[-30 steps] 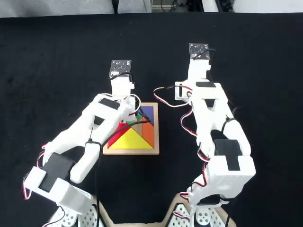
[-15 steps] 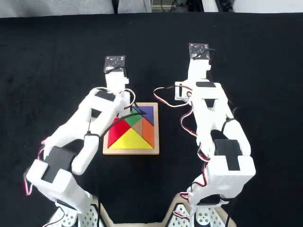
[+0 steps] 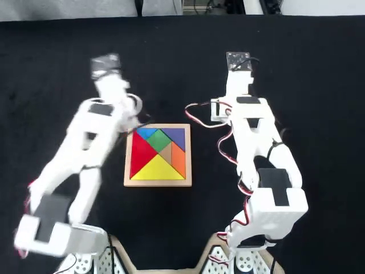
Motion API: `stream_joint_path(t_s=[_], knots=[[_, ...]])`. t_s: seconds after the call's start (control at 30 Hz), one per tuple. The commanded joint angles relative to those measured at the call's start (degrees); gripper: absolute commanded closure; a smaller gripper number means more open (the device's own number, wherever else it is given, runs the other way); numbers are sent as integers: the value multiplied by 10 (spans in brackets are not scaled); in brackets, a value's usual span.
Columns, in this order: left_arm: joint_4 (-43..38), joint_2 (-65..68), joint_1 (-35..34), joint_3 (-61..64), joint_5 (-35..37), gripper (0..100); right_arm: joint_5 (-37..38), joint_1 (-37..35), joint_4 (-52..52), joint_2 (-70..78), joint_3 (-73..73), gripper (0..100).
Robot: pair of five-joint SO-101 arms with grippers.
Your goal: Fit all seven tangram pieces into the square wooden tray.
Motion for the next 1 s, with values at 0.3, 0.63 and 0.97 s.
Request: stream_joint_path(t_s=[0.3, 0.63, 0.97], knots=[[-88, -227, -140, 204, -63, 967, 26, -89, 73, 41, -51, 987], [-168, -160, -146, 217, -63, 967, 27, -98, 68, 42, -54, 987], [-175, -155, -148, 218, -63, 967, 32, -124, 68, 46, -63, 987]])
